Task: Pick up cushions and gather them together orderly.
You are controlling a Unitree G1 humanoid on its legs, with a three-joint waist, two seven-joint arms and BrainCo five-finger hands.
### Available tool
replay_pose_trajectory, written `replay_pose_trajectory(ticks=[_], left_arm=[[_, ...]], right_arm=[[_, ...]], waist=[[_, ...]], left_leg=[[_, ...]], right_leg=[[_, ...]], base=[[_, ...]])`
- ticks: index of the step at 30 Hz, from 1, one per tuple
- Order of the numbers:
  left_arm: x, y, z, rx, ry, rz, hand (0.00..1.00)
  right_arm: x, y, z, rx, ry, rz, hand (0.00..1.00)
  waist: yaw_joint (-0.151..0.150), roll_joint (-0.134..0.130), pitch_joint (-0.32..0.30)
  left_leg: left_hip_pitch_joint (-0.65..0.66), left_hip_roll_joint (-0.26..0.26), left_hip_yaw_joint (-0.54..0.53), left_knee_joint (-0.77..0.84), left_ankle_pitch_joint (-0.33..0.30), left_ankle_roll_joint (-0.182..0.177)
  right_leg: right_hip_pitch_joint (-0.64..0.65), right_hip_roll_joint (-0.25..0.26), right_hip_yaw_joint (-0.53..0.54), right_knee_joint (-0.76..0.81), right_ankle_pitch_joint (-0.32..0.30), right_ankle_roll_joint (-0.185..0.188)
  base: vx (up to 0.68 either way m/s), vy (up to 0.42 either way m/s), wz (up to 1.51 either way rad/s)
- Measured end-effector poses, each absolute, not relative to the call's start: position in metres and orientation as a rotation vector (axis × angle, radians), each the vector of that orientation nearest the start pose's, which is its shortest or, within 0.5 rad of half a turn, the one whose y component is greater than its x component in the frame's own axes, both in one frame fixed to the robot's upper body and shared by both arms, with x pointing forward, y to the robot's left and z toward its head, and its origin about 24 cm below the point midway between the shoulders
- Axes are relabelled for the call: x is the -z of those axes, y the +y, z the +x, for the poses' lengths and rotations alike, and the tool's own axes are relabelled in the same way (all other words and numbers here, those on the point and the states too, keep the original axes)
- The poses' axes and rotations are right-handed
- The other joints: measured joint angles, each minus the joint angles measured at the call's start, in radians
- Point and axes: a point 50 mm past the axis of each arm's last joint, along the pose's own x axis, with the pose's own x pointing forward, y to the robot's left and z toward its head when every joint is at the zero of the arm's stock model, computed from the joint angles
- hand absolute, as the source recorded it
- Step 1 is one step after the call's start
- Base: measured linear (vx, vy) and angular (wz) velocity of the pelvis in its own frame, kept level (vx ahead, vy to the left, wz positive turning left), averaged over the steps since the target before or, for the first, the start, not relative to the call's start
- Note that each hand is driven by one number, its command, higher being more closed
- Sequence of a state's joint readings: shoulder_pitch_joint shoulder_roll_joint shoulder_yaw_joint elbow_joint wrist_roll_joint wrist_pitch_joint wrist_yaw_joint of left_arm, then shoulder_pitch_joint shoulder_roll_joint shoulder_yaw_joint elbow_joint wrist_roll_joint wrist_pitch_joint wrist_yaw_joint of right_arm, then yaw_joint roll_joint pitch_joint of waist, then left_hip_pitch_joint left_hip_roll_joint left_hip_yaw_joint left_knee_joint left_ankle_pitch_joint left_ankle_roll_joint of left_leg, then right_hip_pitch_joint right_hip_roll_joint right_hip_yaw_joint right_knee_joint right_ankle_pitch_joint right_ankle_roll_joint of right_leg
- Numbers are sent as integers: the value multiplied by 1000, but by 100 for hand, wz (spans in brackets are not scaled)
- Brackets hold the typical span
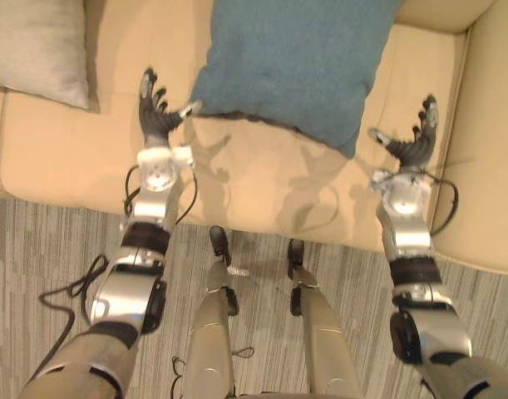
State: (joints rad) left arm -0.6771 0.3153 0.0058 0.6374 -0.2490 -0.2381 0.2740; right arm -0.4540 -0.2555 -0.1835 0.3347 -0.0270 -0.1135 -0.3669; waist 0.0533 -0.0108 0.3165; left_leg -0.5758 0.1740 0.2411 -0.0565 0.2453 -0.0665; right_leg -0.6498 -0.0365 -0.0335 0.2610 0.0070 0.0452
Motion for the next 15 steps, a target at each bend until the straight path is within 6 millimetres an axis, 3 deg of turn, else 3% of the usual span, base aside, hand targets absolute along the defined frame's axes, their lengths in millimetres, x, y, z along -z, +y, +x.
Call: replay_pose_trajectory(ticks=[3, 4, 7, 9, 11, 15], left_arm=[[-85, 211, 344, -266, -150, -3, 0], [-42, 203, 323, -245, -19, -33, 0], [29, 184, 276, -213, 239, -83, 0], [65, 174, 249, -196, 399, -79, 0], [92, 169, 224, -183, 543, -67, 0], [126, 170, 183, -187, 748, -38, 0]], right_arm=[[-79, -232, 301, 453, -163, -148, 0], [-45, -227, 282, 416, -48, -104, 0], [14, -214, 248, 374, 174, -41, 0], [49, -206, 228, 355, 329, -8, 0], [77, -197, 209, 341, 464, 28, 0], [121, -191, 171, 365, 711, 117, 0]], waist=[[1, -15, -19], [1, -19, -29], [3, -19, -90], [7, -19, -136], [7, -19, -172], [7, -13, -212]], left_leg=[[47, -4, -3, -4, -8, -7], [100, -11, -4, -14, -16, -6], [175, -26, -3, -13, -49, -6], [221, -29, -1, -11, -63, -12], [268, -30, 0, -11, -77, -15], [347, -40, -2, -27, -97, -25]], right_leg=[[49, -4, -7, -3, -15, -1], [99, -12, -12, -4, -30, 2], [180, -26, -13, -10, -57, 5], [234, -30, -15, -31, -63, 9], [292, -31, -17, -56, -69, 12], [383, -33, -25, -100, -77, 20]], base=[[62, -43, 9], [75, -38, 15], [96, -18, 9], [93, -12, 3], [104, -13, 2], [81, 5, 4]])
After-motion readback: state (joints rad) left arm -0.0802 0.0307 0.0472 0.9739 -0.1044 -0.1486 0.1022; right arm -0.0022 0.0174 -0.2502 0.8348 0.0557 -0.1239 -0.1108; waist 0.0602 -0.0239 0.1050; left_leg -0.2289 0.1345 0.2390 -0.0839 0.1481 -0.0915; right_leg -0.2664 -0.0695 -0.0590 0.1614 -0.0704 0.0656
